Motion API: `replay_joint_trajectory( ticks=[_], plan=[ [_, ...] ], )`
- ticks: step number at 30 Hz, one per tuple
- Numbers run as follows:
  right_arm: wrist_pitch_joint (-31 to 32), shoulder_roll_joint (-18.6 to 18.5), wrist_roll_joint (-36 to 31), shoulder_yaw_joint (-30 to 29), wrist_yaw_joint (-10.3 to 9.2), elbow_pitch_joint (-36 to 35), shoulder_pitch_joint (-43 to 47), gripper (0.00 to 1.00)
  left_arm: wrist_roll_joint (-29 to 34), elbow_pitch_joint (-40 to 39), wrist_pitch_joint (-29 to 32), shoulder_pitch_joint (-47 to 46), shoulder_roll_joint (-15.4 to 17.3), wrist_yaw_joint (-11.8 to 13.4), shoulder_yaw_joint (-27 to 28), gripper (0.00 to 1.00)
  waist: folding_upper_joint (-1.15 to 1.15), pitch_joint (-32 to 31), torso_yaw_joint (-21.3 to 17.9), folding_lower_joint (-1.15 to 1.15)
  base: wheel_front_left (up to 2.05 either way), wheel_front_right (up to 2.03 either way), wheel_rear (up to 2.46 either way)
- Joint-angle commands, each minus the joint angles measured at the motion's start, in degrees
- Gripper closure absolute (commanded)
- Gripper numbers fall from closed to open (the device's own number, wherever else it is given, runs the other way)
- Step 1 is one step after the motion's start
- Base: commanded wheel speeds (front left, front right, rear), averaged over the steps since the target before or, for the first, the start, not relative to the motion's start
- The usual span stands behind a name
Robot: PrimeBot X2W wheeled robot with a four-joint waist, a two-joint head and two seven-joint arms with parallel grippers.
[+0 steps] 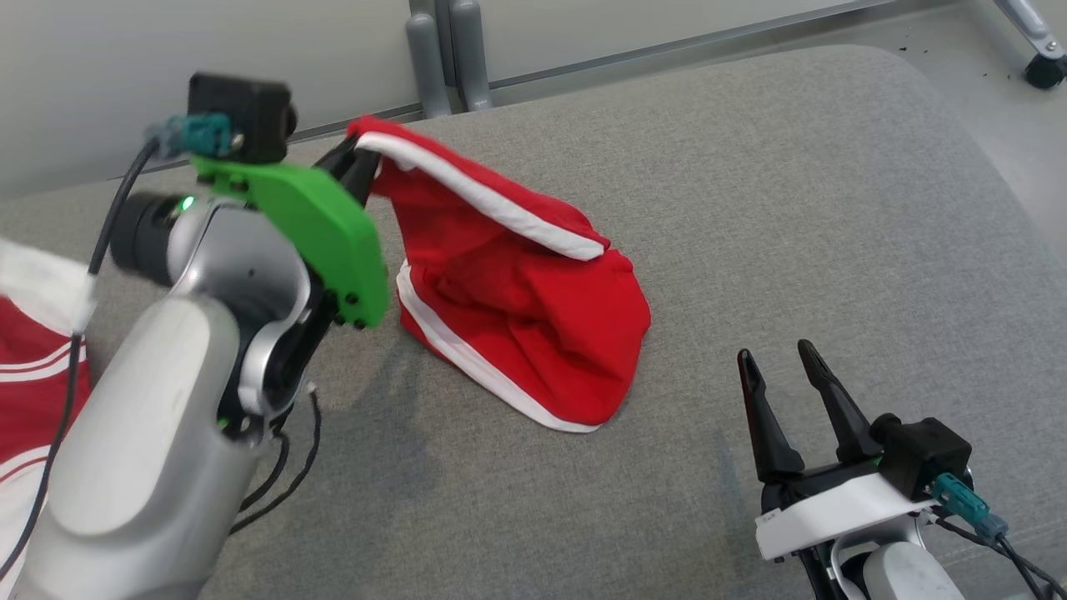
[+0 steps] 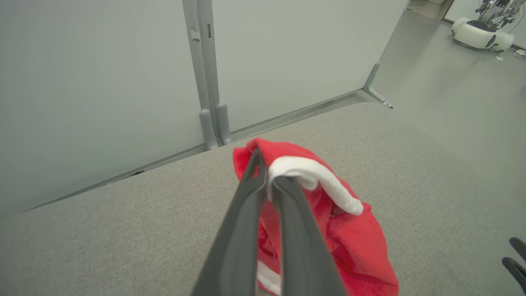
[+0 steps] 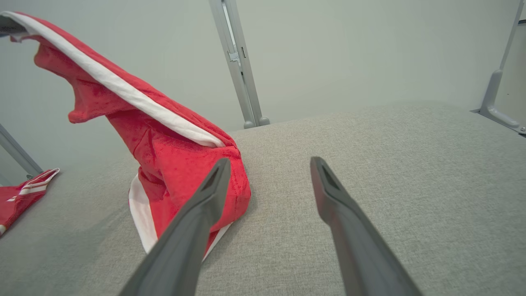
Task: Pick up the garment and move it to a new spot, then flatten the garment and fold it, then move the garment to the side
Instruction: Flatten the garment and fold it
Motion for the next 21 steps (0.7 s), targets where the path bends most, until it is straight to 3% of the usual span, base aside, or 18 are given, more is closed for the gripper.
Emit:
replay_joint_trajectory(
  ticks=[1,5,8,21],
  plan=[
    [-0.21,-0.07,0.39,-0.03,0.03,-0.11,0.51,0.0,-0.57,-1.71,-1.48,5.21,2.5,1.78,1.99,1.0,0.69,0.41,0.43,0.0,0.0,0.0,0.0],
    [-0.21,-0.08,-0.79,-0.86,0.03,-0.09,0.23,0.0,-1.91,-3.95,-4.71,15.69,6.05,4.71,5.93,1.0,0.69,0.99,1.4,0.0,0.0,0.0,0.0],
    [-0.21,-0.07,-1.96,-1.28,0.03,-0.06,0.5,0.0,-3.05,-4.93,-7.2,22.34,7.0,5.94,8.04,1.0,0.69,1.23,2.74,0.0,0.0,0.0,0.0],
    [-0.21,-0.12,-4.73,-1.47,0.02,0.44,0.57,0.0,-7.92,0.93,-15.68,36.18,1.54,6.19,9.28,1.0,0.69,1.22,6.9,0.0,0.0,0.0,0.0]
  ],
)
